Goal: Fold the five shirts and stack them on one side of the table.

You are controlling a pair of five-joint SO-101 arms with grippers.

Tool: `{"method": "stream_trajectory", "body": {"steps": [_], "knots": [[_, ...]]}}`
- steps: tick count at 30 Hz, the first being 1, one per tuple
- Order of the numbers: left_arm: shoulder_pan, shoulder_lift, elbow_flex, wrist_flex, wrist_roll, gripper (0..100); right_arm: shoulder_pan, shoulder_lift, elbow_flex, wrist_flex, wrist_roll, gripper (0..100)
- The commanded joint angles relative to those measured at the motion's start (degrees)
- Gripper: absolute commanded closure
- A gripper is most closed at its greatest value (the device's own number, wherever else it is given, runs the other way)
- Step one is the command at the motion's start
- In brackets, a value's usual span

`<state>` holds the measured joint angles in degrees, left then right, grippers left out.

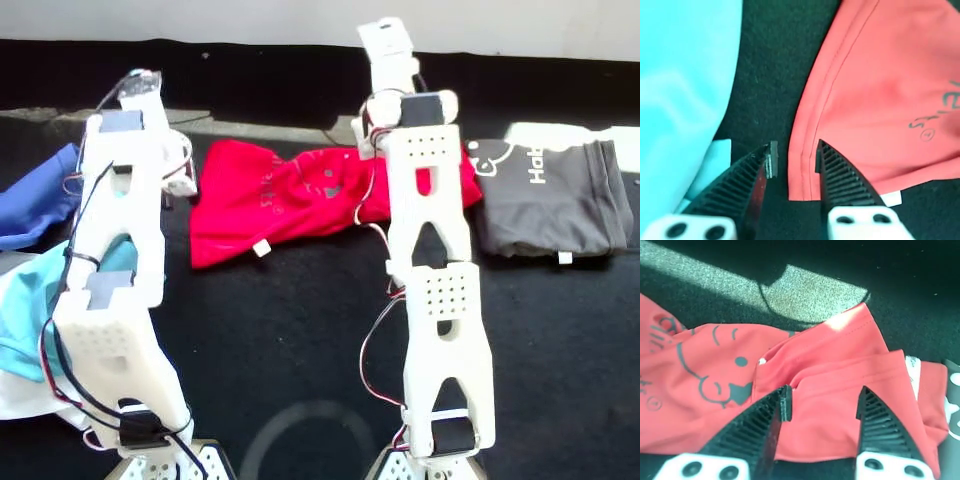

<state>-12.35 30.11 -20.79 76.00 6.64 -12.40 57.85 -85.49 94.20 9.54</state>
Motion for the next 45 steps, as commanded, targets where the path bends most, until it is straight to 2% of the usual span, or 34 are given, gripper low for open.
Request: {"method": "stream_trajectory", "body": {"steps": [1,11,16,20,24,30,34,38,41,45], "knots": [[1.19,4.88,-6.29,1.93,0.09,85,0.66,-4.88,-8.48,5.67,0.62,78.6],[5.32,20.44,-25.10,6.59,2.20,85,4.53,-6.46,-12.35,6.99,0.62,78.6],[5.85,28.26,-32.13,9.85,2.37,85,8.04,-14.11,-11.91,7.08,0.44,78.6],[5.76,33.10,-38.73,15.91,2.37,85,11.21,-21.49,-11.82,7.08,0.35,78.6],[5.76,36.26,-45.85,20.40,2.29,100,14.37,-26.42,-11.82,7.08,0.35,78.6],[3.21,38.46,-49.80,24.18,2.11,99,16.13,-32.04,-10.15,7.16,0.26,78.6],[0.40,36.53,-49.27,25.32,1.14,99,15.34,-41.10,2.33,7.16,-0.09,78.6],[-0.84,28.00,-43.03,25.41,0.44,99,14.73,-53.76,26.15,6.90,-3.43,78.6],[-0.57,17.10,-30.37,25.41,-1.76,99,14.64,-61.05,43.47,6.11,-3.25,78.6],[-0.84,1.98,-9.89,24.79,-2.55,99,15.87,-67.47,62.99,0.04,-2.99,78.6]]}}
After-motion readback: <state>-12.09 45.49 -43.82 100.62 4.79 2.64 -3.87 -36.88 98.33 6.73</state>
